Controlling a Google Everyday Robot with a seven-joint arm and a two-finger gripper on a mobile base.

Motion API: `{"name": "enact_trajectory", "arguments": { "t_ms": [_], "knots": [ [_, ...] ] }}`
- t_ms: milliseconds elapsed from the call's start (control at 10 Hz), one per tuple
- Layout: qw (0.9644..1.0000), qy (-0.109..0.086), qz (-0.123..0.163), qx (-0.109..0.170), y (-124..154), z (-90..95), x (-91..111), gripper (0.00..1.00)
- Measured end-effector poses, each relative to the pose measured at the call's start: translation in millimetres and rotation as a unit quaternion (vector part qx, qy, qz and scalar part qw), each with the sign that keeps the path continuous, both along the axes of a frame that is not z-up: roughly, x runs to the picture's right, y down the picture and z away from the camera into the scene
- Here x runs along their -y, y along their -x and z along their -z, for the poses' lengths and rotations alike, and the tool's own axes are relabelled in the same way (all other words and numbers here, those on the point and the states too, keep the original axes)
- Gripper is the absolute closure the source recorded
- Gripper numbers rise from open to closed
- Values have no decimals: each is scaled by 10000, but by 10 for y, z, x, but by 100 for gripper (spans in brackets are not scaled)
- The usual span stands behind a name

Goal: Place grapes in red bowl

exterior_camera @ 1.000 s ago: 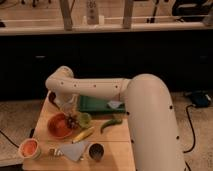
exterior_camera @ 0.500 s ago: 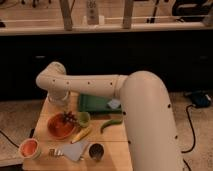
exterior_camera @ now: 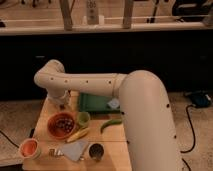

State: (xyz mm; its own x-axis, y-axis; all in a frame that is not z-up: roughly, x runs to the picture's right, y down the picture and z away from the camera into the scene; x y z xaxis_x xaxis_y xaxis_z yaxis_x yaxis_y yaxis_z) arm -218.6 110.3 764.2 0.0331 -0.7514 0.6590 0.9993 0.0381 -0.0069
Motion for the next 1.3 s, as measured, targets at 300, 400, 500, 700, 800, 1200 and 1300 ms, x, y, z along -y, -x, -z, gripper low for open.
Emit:
{"name": "enact_trajectory", "arguments": {
  "t_ms": [300, 400, 500, 700, 800, 1200, 1300],
  "knots": [
    [10000, -9, -50, -41, -17, 21, 12, 20],
    [10000, -14, -64, -55, -22, 28, 16, 20],
    [10000, -18, -75, -63, -25, 34, 20, 20],
    [9999, -34, -83, -77, -14, 47, 21, 20],
    [9999, -40, -91, -88, -17, 49, 23, 20],
    [9999, -47, -88, -91, -13, 52, 25, 20],
    [9999, -46, -87, -90, -12, 52, 24, 20]
  ]
}}
